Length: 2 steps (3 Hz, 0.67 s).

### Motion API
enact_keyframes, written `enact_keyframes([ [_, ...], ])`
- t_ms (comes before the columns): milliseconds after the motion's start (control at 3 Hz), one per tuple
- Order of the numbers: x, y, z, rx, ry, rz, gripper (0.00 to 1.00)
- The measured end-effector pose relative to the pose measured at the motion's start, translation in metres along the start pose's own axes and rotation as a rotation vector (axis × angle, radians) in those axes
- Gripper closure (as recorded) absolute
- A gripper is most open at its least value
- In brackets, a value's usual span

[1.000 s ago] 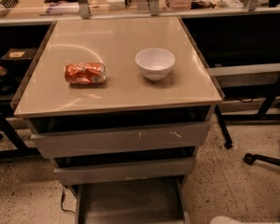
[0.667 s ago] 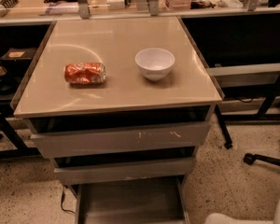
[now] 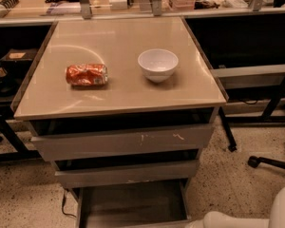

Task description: Close bottom drawer

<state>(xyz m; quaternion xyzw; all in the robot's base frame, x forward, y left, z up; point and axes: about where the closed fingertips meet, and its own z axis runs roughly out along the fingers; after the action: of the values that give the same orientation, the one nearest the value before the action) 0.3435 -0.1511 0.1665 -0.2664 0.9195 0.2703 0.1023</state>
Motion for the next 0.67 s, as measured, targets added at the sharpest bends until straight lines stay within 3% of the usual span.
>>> enact_keyframes([
  [667,-0.055,-0.019,0.007,0.038,-0.064,-0.024,1.00],
])
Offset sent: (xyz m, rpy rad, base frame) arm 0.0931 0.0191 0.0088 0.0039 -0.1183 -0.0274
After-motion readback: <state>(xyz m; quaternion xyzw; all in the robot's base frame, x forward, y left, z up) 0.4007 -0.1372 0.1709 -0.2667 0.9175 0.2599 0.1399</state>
